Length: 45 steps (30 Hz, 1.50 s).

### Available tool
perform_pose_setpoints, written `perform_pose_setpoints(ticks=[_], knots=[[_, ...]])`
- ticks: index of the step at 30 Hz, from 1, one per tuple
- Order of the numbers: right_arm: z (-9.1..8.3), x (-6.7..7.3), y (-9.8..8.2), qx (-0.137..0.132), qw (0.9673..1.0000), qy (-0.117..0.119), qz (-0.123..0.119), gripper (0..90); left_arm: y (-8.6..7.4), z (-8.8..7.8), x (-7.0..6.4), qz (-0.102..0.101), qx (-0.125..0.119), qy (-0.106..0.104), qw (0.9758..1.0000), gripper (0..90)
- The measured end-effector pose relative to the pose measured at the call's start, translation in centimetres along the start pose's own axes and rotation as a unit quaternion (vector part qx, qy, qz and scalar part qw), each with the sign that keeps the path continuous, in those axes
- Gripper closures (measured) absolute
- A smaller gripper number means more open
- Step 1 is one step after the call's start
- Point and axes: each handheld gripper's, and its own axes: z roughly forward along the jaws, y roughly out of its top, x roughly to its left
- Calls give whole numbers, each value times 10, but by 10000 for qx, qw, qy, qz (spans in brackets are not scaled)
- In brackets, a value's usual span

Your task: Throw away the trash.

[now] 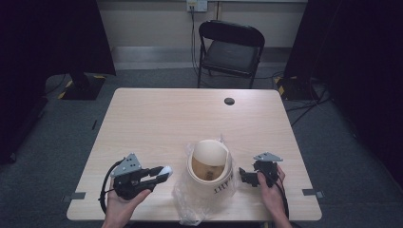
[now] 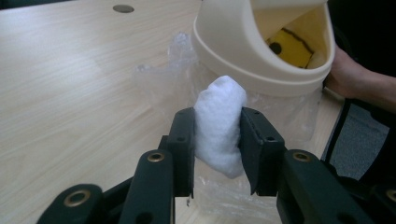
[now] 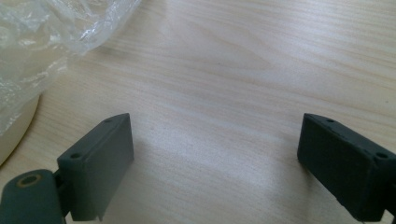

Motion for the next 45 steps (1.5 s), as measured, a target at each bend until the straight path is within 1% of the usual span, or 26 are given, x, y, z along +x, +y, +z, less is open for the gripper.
perform_pose_setpoints(ticks=[1,3,4,6,9,11,13,17,19,20,21,24,27,32,33,34,35,39,45], knots=[[0,0,0,-1,10000,1,-1,99,2,-2,-1,-15,-57,25,10000,673],[0,0,0,-5,10000,3,-6,99,5,-4,-2,-82,-156,23,9998,673],[0,0,0,-4,10000,3,-4,99,7,-4,-2,-80,-186,12,9998,673],[0,0,0,-3,10000,4,-5,99,11,-4,-5,-30,-229,-35,9997,673],[0,0,0,-4,10000,3,-5,99,18,-2,-9,89,-220,-80,9997,673],[0,0,0,0,10000,1,0,99,21,-1,-13,115,-262,-142,9995,673],[0,0,0,0,10000,0,0,99,24,-1,-16,198,-229,-160,9994,673],[0,0,0,-4,10000,4,-6,99,31,-5,-23,257,-318,-191,9990,673],[0,0,0,0,10000,1,-1,99,35,-5,-27,304,-324,-277,9986,673],[0,0,0,-4,10000,4,-5,98,36,-4,-30,331,-339,-288,9985,673],[0,0,0,1,10000,1,1,99,38,-3,-32,393,-316,-310,9982,673],[0,0,0,-4,10000,4,-6,99,41,3,-37,437,-288,-391,9979,673],[0,0,0,-5,10000,3,-6,99,42,9,-41,504,-335,-491,9970,672],[0,0,0,-6,10000,1,-10,99,45,20,-45,477,-267,-596,9967,672],[0,0,0,-10,10000,4,-14,99,45,23,-46,497,-225,-586,9968,672],[0,0,0,-6,10000,0,-8,99,45,26,-46,472,-203,-588,9969,672],[0,0,0,-5,10000,1,-9,99,45,30,-45,452,-182,-646,9967,672],[0,0,0,-11,10000,5,-14,99,45,40,-46,443,-75,-692,9966,672],[0,0,0,-6,10000,1,-9,99,49,52,-52,478,-29,-839,9953,672]])
